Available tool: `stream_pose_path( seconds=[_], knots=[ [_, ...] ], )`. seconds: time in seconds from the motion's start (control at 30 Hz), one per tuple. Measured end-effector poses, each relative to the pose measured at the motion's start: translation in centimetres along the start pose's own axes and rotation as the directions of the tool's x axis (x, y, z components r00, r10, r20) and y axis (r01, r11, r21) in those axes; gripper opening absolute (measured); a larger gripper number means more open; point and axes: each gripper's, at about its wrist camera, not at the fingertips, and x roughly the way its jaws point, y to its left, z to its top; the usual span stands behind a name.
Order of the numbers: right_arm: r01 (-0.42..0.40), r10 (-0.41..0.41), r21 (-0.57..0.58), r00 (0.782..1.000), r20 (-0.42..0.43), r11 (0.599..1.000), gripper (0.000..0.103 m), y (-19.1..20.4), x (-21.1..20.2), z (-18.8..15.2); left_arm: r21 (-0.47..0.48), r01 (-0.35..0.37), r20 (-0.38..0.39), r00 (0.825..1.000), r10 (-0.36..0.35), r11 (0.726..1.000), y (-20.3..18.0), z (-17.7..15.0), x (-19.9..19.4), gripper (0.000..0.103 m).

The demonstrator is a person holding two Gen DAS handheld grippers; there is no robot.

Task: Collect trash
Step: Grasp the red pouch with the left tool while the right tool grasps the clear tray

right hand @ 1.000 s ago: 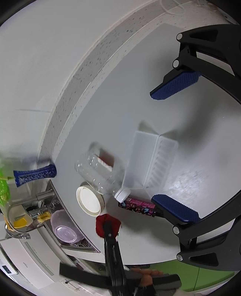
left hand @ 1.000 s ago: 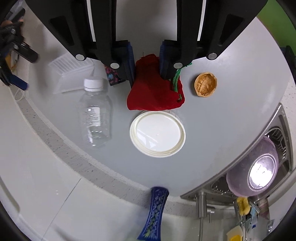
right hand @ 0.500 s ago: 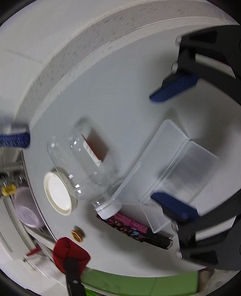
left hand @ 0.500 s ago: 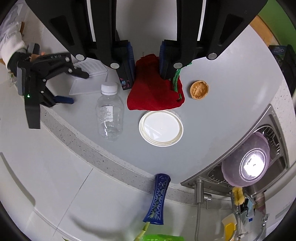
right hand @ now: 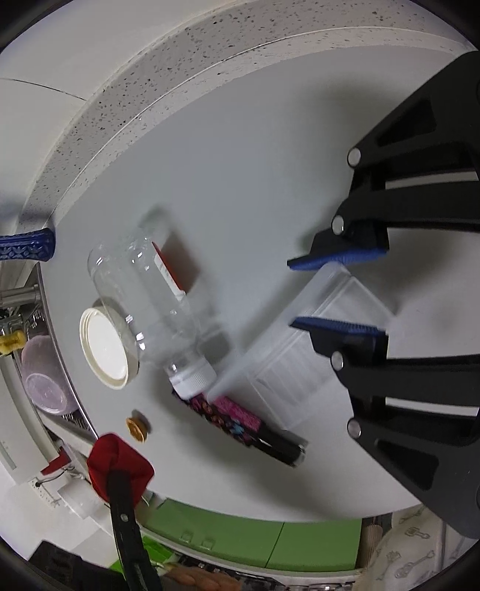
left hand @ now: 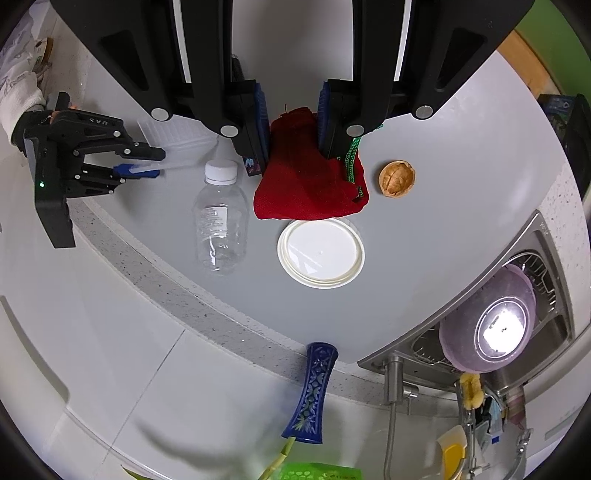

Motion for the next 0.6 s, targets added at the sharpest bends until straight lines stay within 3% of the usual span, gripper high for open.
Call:
stream_pose_path(
  seconds=[0.2,0.37,0.6],
  knots=[
    [-0.032,0.032,0.009,0.999,0.03,0.999,0.005,1.5,-1.9,-1.4,0.014,0.003,0.006,1.0,-0.003,1.0,-0.6,-0.3,-1.0,0.021],
    [-0.045,0.043,0.027,0.996,0.082,0.999,0.005,2.9,-3.8,-1.9,0.016,0.0,0.021,1.0,0.0,1.0,-0.8,-0.9,-2.3,0.021],
    [0.025,-0.035,0.05,0.978,0.204,0.998,0.005,5.9,-8.0,-0.7,0.012,-0.023,0.052,0.998,0.022,1.0,-0.3,-2.6,-5.5,0.021]
  ],
)
